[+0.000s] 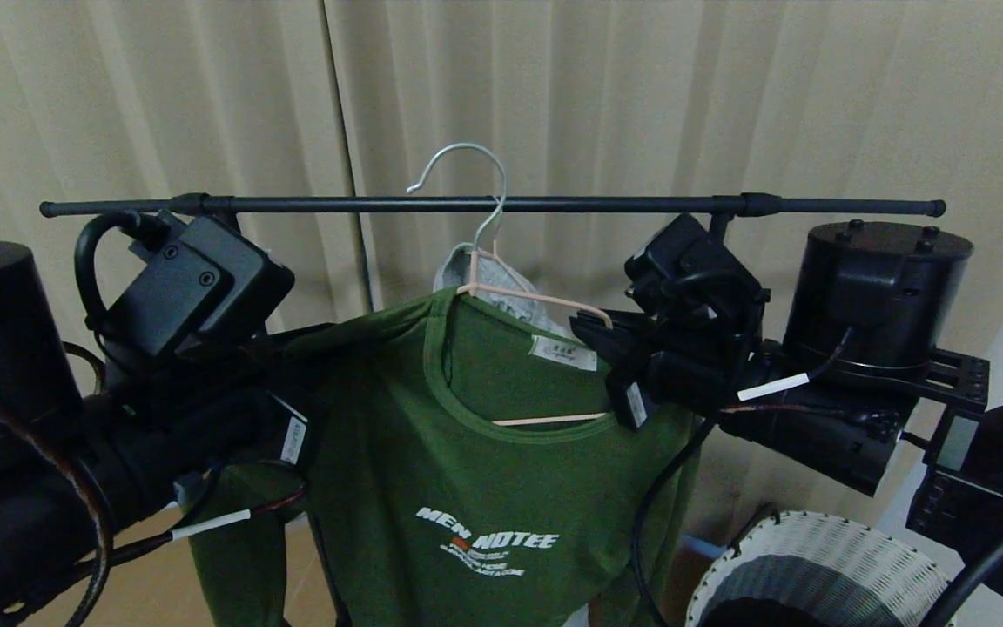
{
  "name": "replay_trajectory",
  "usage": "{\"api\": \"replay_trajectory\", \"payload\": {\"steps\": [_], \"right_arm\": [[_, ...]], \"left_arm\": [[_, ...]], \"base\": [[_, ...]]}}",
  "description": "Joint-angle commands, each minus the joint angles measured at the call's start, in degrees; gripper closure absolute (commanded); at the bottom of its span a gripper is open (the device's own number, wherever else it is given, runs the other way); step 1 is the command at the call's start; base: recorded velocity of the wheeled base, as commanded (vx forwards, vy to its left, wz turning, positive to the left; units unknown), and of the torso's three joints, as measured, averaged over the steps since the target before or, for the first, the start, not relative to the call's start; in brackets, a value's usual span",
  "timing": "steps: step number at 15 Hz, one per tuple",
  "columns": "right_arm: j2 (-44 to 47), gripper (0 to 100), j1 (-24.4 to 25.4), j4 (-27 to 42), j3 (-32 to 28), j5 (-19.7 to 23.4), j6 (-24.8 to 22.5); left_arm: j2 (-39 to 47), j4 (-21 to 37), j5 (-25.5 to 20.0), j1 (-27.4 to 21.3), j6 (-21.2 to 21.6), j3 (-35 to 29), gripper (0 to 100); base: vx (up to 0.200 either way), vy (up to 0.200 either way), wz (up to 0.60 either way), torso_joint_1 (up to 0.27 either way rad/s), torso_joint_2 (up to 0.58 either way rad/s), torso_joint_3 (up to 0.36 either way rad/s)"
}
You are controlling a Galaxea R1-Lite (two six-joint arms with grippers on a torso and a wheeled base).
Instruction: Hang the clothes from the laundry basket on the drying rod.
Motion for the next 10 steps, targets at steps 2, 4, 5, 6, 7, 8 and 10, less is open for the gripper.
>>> {"api": "replay_trajectory", "payload": {"steps": [2,4,5,6,7,8,10], "right_arm": [[-1.3,100,0.1,0.0,0.2,0.2,0.0],[-2.7,100,-0.5,0.0,1.6,0.2,0.0],[-3.6,100,-1.4,0.0,2.6,0.2,0.0],[-4.4,100,-2.6,-0.1,3.7,0.2,0.0],[-5.1,100,-3.9,-0.1,4.6,0.2,0.0],[-5.8,100,-5.0,-0.1,5.4,0.2,0.0],[-7.2,100,-6.6,-0.1,6.8,0.2,0.0]], "left_arm": [[-0.4,0.0,-0.1,-0.1,-0.1,0.1,0],[-1.7,0.0,-0.8,0.0,-0.2,1.0,0],[-2.5,0.0,-1.2,0.0,-0.3,1.9,0],[-3.7,0.0,-1.7,0.2,-1.1,2.9,0],[-4.5,0.0,-2.1,0.2,-1.8,3.7,0],[-5.3,0.0,-2.2,0.3,-2.4,4.3,0],[-6.2,0.1,-2.2,0.5,-2.7,4.9,0]], "base": [[0.000,0.000,0.00,0.000,0.00,0.000],[0.000,0.000,0.00,0.000,0.00,0.000],[0.000,0.000,0.00,0.000,0.00,0.000],[0.000,0.000,0.00,0.000,0.00,0.000],[0.000,0.000,0.00,0.000,0.00,0.000],[0.000,0.000,0.00,0.000,0.00,0.000],[0.000,0.000,0.00,0.000,0.00,0.000]]}}
